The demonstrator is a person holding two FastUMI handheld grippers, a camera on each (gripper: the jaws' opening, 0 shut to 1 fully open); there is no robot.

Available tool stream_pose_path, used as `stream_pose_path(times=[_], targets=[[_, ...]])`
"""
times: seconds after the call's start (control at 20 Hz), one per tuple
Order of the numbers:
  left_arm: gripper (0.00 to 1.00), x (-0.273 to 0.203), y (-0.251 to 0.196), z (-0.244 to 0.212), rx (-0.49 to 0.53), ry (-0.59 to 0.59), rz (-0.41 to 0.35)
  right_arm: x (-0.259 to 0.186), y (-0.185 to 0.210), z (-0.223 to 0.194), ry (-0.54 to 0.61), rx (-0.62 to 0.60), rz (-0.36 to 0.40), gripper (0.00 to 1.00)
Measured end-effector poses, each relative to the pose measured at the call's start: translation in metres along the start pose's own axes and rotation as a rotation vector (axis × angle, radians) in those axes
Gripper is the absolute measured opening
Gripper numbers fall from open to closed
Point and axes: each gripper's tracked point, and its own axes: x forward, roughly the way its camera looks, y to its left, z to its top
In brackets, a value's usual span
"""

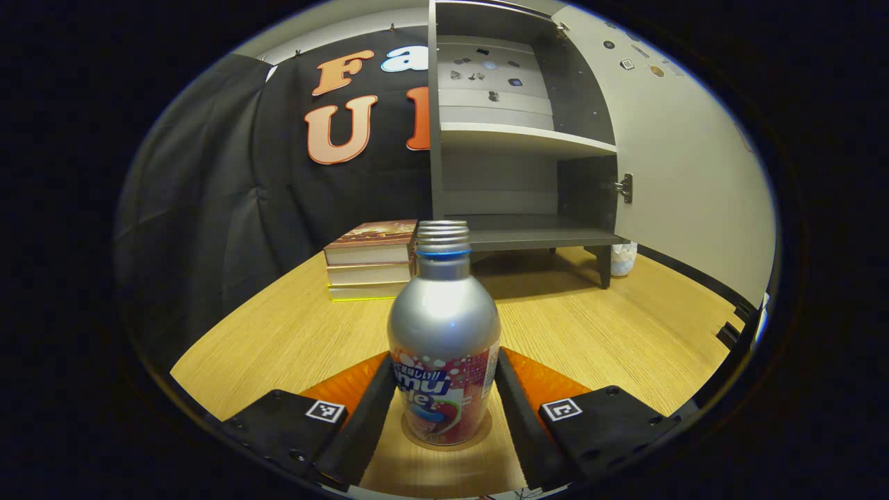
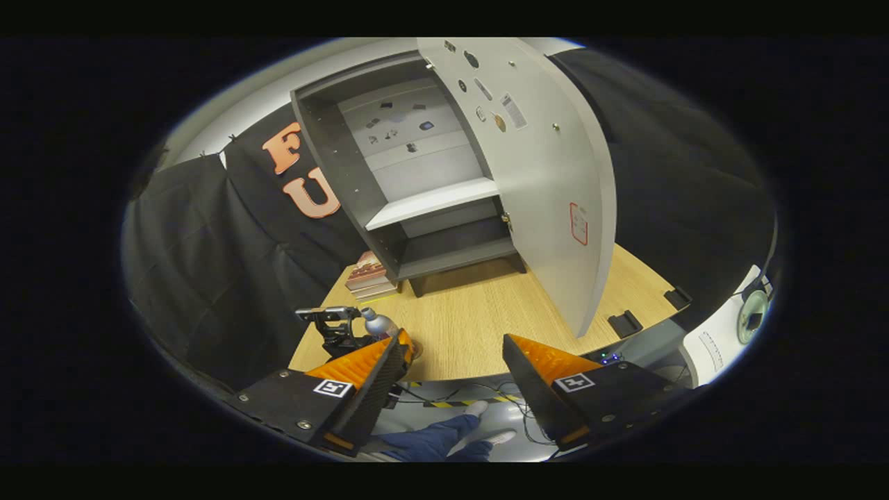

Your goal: Open the cabinet door with the right hand, grasp the bottle in the cabinet with the left hand and place it on the coaster, then close the cabinet door with the right hand.

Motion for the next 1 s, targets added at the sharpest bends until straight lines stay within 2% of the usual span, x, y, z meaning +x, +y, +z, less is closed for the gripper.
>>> stream_pose_path(times=[0.2,0.65,1.0], targets=[[0.95,-0.005,0.004,-0.003,0.0,0.006,0.017,-0.002,-0.004,-0.002,0.006,-0.012,-0.005,0.9],[0.96,-0.013,0.007,0.019,0.014,-0.052,0.021,-0.008,-0.002,-0.003,0.004,-0.015,0.018,0.9],[0.96,-0.04,0.011,0.1,0.015,-0.174,0.027,-0.02,0.008,0.015,-0.066,-0.036,0.054,0.9]])
